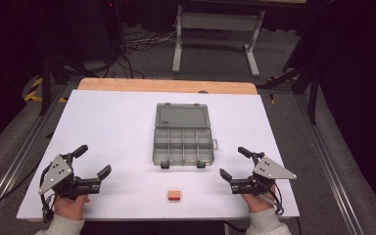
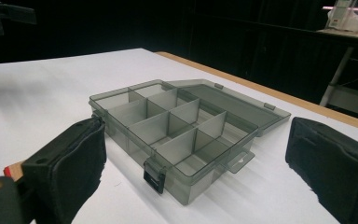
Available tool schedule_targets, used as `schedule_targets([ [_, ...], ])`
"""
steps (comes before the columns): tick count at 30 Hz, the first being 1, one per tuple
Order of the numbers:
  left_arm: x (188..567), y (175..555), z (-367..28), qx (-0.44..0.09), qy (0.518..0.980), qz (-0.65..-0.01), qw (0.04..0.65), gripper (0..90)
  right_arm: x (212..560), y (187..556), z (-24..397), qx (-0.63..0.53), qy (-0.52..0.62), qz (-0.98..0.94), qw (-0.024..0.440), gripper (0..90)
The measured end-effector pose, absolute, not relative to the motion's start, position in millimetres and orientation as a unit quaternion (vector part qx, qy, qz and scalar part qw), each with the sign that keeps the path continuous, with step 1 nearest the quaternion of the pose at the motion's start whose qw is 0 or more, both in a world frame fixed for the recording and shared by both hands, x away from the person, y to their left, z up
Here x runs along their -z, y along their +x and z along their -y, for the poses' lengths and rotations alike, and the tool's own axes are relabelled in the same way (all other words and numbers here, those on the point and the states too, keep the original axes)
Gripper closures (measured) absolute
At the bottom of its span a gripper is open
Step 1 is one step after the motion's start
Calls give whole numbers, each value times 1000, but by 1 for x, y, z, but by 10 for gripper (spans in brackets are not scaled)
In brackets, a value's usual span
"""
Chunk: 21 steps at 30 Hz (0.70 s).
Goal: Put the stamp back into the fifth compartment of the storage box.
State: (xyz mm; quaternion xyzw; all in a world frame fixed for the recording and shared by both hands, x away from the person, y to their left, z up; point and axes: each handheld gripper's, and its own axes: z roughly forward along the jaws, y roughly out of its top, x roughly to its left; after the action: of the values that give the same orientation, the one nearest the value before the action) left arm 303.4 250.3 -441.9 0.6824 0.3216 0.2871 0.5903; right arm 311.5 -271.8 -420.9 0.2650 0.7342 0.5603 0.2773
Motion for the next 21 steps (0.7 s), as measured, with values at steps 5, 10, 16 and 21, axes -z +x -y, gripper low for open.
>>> schedule_targets([
  [5,444,304,-250,-289,683,-323,588,8,421,312,273,-560,265,-737,270,67],
  [10,444,304,-249,-298,691,-319,576,8,422,314,271,-555,267,-744,260,72],
  [16,443,304,-254,-298,690,-320,577,9,423,314,264,-541,267,-759,245,82],
  [21,443,301,-264,-302,691,-320,574,10,418,316,256,-537,263,-766,234,90],
])
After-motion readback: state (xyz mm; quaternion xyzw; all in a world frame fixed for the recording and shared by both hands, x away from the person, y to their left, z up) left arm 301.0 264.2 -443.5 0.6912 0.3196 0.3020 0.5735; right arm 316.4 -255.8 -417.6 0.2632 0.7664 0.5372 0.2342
